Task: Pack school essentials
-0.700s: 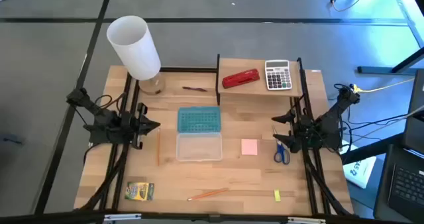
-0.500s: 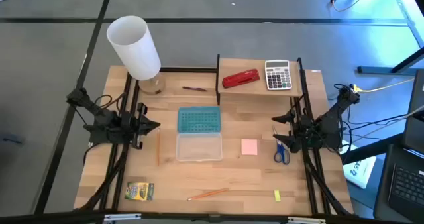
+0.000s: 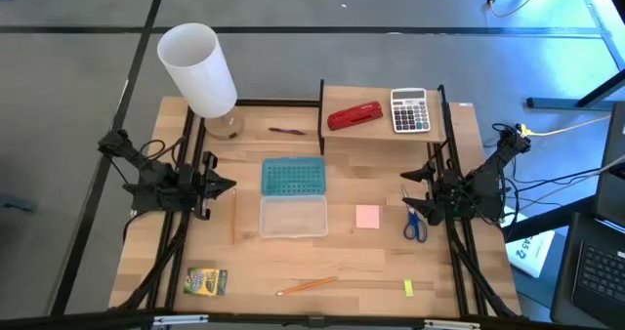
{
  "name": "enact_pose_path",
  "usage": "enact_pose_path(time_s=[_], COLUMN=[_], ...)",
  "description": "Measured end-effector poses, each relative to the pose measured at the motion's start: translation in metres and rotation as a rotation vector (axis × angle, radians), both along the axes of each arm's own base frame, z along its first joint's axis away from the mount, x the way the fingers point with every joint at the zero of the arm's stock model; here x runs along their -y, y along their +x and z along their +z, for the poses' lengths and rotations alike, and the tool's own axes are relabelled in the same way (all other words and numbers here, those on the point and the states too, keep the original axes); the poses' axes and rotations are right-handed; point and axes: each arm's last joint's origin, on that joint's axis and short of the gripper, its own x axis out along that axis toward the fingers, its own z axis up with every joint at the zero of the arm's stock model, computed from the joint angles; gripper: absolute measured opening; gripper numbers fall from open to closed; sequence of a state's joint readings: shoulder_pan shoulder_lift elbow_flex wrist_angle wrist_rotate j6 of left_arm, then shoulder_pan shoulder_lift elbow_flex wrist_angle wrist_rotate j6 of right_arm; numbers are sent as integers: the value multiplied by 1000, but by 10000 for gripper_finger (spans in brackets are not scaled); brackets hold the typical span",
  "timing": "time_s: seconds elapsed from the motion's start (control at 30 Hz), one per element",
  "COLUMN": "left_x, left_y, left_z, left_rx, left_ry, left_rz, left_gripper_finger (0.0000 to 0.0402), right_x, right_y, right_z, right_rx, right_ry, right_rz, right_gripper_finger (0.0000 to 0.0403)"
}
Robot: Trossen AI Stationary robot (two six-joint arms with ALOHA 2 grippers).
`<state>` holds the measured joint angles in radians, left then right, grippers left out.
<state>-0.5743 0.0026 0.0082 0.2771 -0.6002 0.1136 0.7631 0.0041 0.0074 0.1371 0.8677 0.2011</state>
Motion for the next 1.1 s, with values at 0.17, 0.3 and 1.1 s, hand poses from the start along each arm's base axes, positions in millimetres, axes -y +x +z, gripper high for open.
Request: enact_pose_path(time_s=[0.17,0.3,1.1], left_x=[0,0,0], left_y=[0,0,0], left_z=[0,0,0], left_rx=[0,0,-1], left_ry=[0,0,0], left_rz=[0,0,0], left_gripper_finger=[0,0,0], right_x=[0,0,0], right_y=[0,0,0], right_z=[0,0,3], right_rx=[0,0,25], right_ry=[0,0,-7], right_rz=[0,0,-7], right_gripper_finger=[397,397,397])
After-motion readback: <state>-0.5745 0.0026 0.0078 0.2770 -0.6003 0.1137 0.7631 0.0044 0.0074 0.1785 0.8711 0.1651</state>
